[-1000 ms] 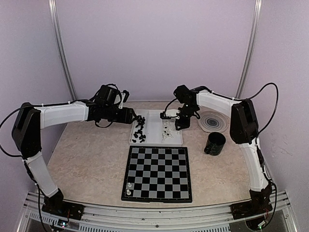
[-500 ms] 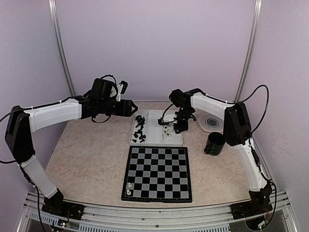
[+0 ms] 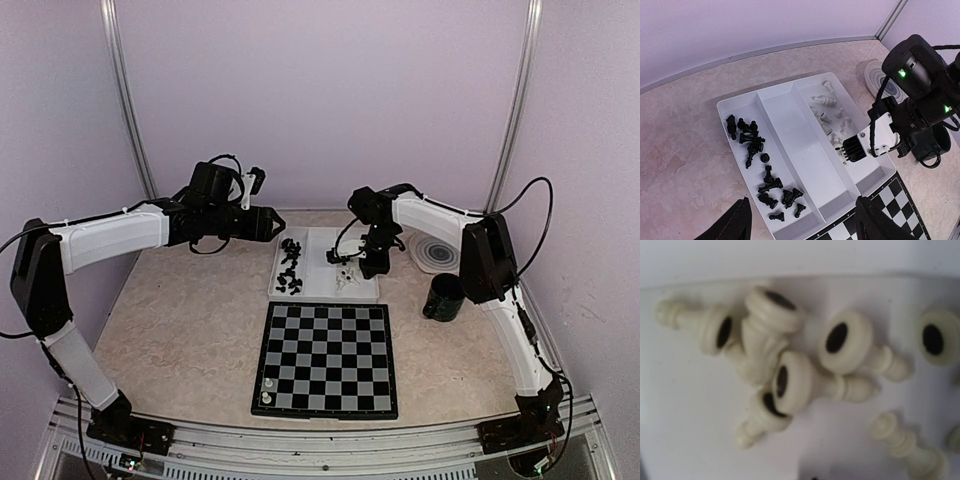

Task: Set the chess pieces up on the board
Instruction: Pick up the pawn from the storage box, then place the pawn at b2, then move the pawn to b2.

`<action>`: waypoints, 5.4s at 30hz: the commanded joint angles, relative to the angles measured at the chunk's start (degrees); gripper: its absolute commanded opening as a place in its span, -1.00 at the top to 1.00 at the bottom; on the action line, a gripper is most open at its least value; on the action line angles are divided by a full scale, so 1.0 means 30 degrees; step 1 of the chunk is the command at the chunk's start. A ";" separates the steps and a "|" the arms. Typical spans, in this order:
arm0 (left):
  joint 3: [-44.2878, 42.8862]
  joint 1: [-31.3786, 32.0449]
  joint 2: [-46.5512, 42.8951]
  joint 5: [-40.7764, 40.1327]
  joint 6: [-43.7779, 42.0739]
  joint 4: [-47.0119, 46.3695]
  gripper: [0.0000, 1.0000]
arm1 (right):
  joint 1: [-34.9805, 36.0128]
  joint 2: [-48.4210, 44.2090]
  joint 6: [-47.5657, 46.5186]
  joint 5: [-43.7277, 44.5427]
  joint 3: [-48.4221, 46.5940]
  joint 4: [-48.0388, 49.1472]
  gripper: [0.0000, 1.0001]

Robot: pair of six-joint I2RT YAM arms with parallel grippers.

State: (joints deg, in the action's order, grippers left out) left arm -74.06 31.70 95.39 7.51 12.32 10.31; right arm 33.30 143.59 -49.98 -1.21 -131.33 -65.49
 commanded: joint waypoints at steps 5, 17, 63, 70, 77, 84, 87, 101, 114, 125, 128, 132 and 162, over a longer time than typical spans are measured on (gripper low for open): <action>-0.0215 0.0111 -0.0458 -0.0246 -0.0587 0.0024 -0.40 | 0.1077 -0.2467 -0.0048 -0.0939 -0.0563 -0.0787 1.00; -0.0085 -0.1072 -0.0412 -0.0012 -0.0247 -0.0164 -0.40 | 0.4364 -0.6042 -0.0263 -0.3908 0.2058 -0.0530 0.99; -0.0156 -0.1603 -0.1126 -0.0039 -0.0324 0.0373 -0.41 | 1.2690 -0.4865 0.1938 -0.4540 0.8669 0.5479 0.88; -0.0185 -0.1574 -0.1010 0.0017 -0.0339 0.0425 -0.42 | 1.2704 -0.4711 0.1805 -0.4208 0.8766 0.5659 0.86; -0.0222 -0.1574 -0.0880 0.0132 -0.0341 0.0494 -0.41 | 1.2690 -0.4651 0.1717 -0.4098 0.8825 0.5638 0.75; -0.0228 -0.1573 -0.0875 0.0099 -0.0353 0.0535 -0.42 | 1.2690 -0.4643 0.1747 -0.4354 0.8825 0.5557 0.54; -0.0229 -0.1574 -0.0890 0.0134 -0.0355 0.0521 -0.42 | 1.2694 -0.4650 0.1798 -0.4420 0.8747 0.5435 0.48; -0.0302 -0.1574 -0.0904 0.0440 -0.0311 0.0579 -0.42 | 1.2120 -0.5707 0.1528 -0.3969 0.9232 0.3998 0.34; -0.0361 -0.1545 -0.0713 0.0566 -0.0333 0.0681 -0.42 | 1.1547 -0.5299 0.1605 -0.3828 0.9636 0.4421 0.32; -0.0390 -0.1543 -0.0659 0.0577 -0.0377 0.0757 -0.42 | 1.1616 -0.4975 0.1606 -0.4458 0.8991 0.4211 0.62; -0.0389 -0.1533 -0.0656 0.0601 -0.0383 0.0769 -0.42 | 1.1649 -0.4941 0.1586 -0.4430 0.8971 0.4217 0.63; -0.0392 -0.1515 -0.0625 0.0585 -0.0381 0.0794 -0.42 | 1.1691 -0.4943 0.1622 -0.4491 0.8967 0.4246 0.63; -0.0501 -0.1400 -0.0473 0.0695 -0.0412 0.0961 -0.42 | 1.2130 -0.4395 0.1834 -0.4449 0.8284 0.4682 0.66</action>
State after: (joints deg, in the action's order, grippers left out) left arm -74.08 27.11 93.41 8.84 11.53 12.51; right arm 69.21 128.75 -44.75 -13.78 -104.44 -51.53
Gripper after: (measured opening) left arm 0.712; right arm 0.171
